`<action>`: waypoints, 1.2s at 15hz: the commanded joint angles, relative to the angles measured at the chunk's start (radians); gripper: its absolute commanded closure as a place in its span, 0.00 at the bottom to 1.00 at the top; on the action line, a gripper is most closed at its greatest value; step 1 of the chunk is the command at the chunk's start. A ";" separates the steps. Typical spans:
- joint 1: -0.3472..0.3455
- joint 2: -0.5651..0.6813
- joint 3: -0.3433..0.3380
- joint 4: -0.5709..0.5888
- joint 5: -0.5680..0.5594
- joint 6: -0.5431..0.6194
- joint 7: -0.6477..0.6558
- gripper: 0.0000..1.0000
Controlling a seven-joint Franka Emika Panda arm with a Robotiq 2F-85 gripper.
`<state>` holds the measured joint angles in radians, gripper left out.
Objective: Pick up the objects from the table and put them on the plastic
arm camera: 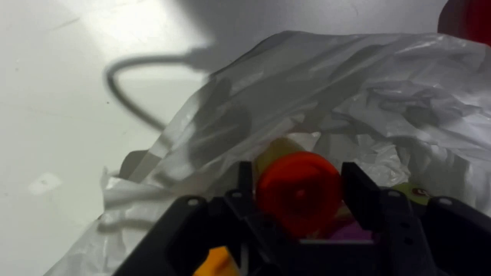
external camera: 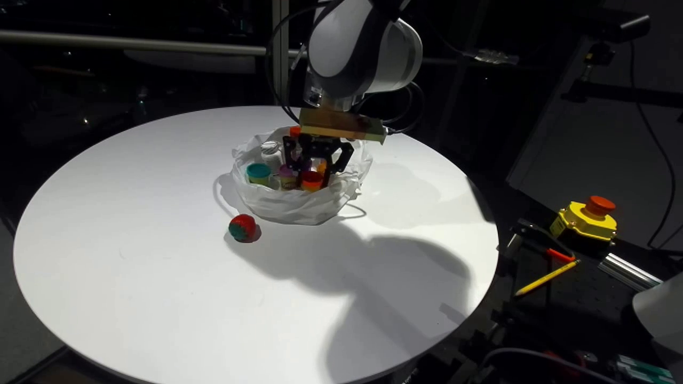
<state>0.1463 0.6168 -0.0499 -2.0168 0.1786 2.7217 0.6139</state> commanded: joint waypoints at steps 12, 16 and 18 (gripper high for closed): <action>0.111 -0.069 0.086 0.259 -0.090 -0.481 0.115 0.00; 0.102 0.065 0.120 0.337 -0.020 -0.472 0.109 0.00; 0.102 0.111 0.129 0.362 0.015 -0.469 0.108 0.00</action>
<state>0.2678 0.6468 0.0525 -1.7423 0.1406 2.2668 0.7403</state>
